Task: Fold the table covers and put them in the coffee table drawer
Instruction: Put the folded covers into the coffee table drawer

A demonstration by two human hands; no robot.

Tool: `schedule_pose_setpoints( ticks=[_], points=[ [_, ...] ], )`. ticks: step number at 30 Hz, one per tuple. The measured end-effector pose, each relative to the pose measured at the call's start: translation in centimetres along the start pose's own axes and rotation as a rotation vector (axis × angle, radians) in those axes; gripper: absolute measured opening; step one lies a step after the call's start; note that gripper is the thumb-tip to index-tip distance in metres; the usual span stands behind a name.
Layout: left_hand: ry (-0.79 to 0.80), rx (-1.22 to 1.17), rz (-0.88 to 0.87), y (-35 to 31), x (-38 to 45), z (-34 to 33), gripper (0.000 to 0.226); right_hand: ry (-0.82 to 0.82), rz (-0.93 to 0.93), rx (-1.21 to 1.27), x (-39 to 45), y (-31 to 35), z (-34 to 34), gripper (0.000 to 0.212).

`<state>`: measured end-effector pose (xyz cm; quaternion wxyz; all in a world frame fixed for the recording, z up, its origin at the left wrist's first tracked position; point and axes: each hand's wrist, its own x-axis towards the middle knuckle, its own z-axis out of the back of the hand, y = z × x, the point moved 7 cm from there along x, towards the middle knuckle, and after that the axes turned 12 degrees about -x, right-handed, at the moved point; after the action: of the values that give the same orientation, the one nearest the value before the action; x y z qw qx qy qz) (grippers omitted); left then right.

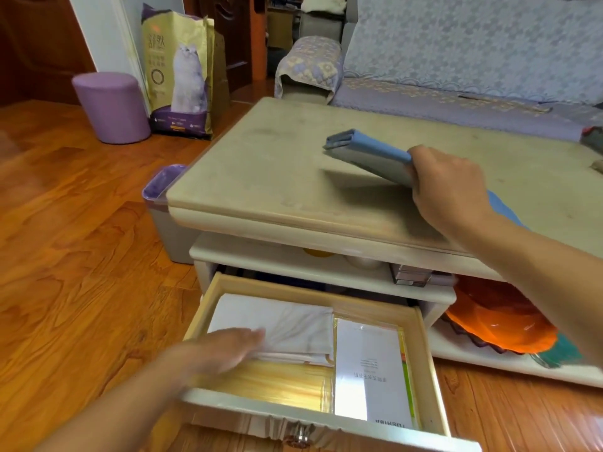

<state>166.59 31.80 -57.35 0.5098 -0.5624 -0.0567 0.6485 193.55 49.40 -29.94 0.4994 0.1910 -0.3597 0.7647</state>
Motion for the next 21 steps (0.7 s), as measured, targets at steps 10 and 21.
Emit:
schedule_pose_setpoints(
  ticks=[10, 21],
  points=[
    [0.147, -1.021, -0.022, 1.7, 1.4, 3.0, 0.105, 0.072, 0.673, 0.073, -17.1, 23.3, -0.5, 0.024],
    [-0.594, -0.623, 0.073, 4.6, 3.6, 3.9, 0.026, 0.637, 0.588, 0.508, -21.5, 21.1, -6.5, 0.054]
  ],
)
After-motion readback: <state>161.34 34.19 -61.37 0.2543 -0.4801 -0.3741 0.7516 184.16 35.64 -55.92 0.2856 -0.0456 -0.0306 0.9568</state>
